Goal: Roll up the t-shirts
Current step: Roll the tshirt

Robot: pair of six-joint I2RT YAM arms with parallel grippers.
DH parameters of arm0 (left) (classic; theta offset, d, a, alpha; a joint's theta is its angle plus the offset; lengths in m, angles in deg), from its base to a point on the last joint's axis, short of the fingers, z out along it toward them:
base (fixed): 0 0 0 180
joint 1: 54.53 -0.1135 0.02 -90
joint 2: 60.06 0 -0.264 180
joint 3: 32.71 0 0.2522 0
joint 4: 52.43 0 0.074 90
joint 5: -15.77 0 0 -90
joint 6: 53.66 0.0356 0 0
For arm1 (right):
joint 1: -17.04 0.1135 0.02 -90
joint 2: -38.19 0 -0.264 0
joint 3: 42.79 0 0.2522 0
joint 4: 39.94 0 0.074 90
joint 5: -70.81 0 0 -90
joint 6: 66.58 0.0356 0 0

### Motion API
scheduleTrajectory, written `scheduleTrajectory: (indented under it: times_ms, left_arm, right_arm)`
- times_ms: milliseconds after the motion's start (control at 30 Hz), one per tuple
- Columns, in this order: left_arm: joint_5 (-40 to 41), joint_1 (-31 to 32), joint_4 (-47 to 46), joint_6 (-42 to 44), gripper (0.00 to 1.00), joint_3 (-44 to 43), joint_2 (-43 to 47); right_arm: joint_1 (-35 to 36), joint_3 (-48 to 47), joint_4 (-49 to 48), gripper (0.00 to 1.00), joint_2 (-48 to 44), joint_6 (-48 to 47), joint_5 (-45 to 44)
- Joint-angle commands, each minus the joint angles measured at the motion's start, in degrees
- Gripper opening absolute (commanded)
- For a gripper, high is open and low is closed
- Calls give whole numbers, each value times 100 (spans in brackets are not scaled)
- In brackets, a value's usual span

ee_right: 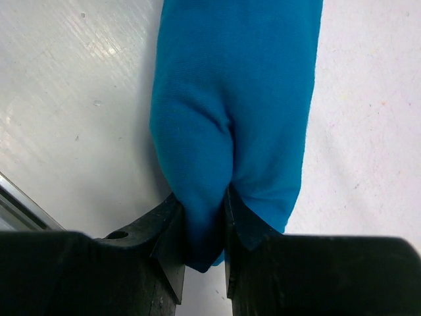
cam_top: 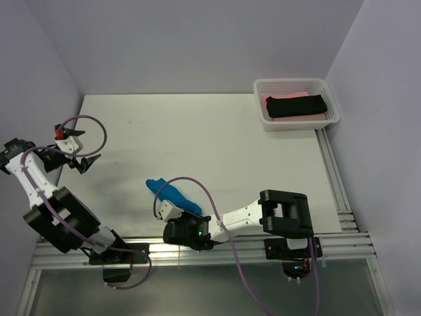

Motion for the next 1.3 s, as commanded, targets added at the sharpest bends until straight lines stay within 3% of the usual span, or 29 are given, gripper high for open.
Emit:
scheduleTrajectory:
  times_ms: [0,100,133,167,200,300,333,400,467,500,567,600,633,667,767,933,1100,1167,1267]
  left_arm:
    - [-1090,-328,469,-264,99,-233,1108]
    - [-1144,-619,181,-385,100,-399,1856]
    - [-1161,-663,-283,-1048,99,-504,2042]
    - [-1187,-803,-1149,-3291,99,-531,2444]
    - [-1057,-865,-2758,-4262,100,-505,2648]
    - [-803,-883,-4309,-5839,100,21,3595]
    - [-740,-874,-5392,-6332,100,396,3843]
    - [-494,-874,-6557,-7657,100,768,4361]
    - [-406,-883,-6239,-7243,99,594,4347]
    - [-23,-874,-6899,-8756,100,654,4312]
    - [1030,-822,-8531,-10259,99,979,4364]
    - [1601,-787,-8810,-10840,99,1128,4521]
    - [2295,-726,-9048,-10950,99,1373,4618]
    - [2449,-716,-9015,-10960,99,1393,4654]
    - [2696,-707,-8953,-11364,100,1437,4724]
    - [2680,-707,-9805,-12118,100,1709,4733]
    - [1724,-734,-10638,-13460,99,1657,4724]
    - [1983,-760,-10844,-14086,100,1508,4760]
    - [3029,-769,-10214,-15035,99,1209,4760]
  right_arm:
    - [47,181,774,0,281,304,332]
    - [47,225,765,0,229,313,270]
    - [47,225,773,0,220,322,270]
    - [47,243,774,0,185,322,253]
    - [47,260,765,0,167,322,244]
    - [65,295,756,0,97,348,209]
    - [65,304,756,0,79,348,200]
    - [65,339,738,0,26,357,173]
    - [65,357,677,0,-17,357,182]
    - [65,366,651,0,-26,374,191]
    - [74,392,624,0,-35,392,208]
    - [82,401,607,0,-35,409,217]
    - [82,418,572,0,-35,427,226]
    - [82,427,563,0,-27,419,226]
    - [82,419,580,0,-61,419,244]
    - [74,471,466,0,-185,366,244]
    - [74,445,457,0,-167,418,244]
    - [74,454,422,0,-176,419,270]
    - [82,489,404,0,-202,401,296]
